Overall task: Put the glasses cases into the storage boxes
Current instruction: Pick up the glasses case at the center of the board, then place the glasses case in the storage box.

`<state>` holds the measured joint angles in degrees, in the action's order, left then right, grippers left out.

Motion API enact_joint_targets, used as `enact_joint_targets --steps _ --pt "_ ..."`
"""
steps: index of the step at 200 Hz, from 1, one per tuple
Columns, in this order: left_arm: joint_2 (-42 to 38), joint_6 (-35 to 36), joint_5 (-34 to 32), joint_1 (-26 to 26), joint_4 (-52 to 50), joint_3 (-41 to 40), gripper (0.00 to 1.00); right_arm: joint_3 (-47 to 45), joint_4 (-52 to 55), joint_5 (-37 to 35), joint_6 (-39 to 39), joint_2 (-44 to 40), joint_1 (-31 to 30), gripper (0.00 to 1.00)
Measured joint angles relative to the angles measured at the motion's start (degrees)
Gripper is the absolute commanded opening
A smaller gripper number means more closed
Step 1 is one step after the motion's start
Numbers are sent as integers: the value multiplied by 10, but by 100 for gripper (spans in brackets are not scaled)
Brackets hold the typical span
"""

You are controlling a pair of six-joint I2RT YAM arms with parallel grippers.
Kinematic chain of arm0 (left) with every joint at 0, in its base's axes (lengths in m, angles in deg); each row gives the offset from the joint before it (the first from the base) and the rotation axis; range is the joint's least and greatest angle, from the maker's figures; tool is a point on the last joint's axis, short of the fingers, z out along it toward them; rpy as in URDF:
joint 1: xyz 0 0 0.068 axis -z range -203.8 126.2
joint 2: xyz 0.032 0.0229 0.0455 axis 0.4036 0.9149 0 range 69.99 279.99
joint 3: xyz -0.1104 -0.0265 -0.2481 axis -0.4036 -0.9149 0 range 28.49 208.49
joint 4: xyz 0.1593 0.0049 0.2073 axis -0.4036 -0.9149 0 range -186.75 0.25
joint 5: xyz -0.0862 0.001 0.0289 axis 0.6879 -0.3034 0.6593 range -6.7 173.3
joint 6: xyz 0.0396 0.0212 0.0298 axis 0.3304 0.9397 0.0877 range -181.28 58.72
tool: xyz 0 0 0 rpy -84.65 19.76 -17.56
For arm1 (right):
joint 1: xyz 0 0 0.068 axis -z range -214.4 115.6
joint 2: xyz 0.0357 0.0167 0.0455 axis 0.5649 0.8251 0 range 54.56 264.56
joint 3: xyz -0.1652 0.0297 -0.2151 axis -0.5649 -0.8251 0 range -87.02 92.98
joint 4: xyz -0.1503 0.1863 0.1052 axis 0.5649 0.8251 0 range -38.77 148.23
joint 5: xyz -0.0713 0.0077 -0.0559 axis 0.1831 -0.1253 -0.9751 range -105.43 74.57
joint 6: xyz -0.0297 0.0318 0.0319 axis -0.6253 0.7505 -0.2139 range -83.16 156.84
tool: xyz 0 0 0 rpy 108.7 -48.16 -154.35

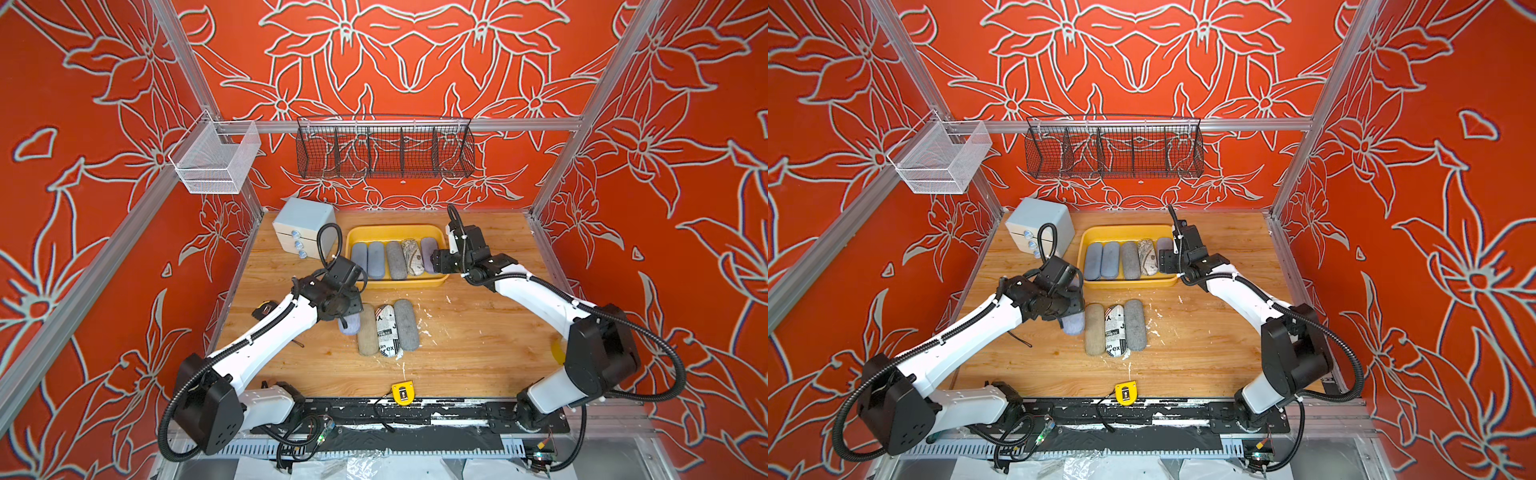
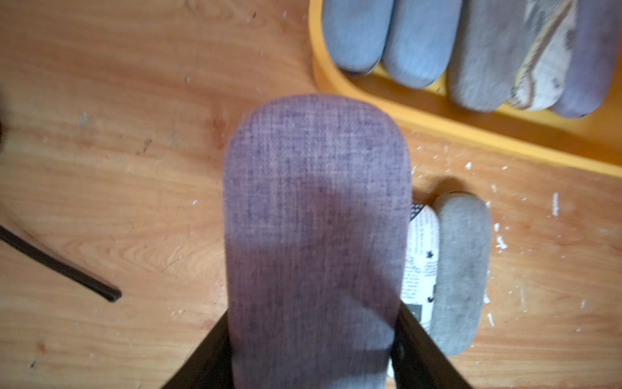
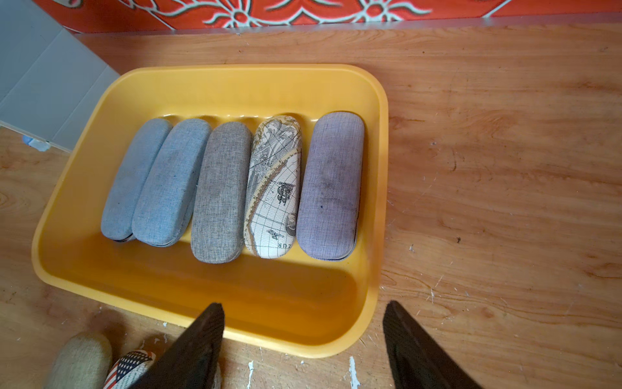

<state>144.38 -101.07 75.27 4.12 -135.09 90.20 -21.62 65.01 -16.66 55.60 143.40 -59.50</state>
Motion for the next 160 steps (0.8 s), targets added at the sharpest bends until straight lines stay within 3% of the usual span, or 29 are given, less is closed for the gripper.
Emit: enact_joint_targets --steps 82,160 --pt "249 104 26 -41 8 274 56 -11 -12 4 15 0 0 77" --pt "404 149 41 -87 9 387 56 -13 -22 7 19 0 0 76"
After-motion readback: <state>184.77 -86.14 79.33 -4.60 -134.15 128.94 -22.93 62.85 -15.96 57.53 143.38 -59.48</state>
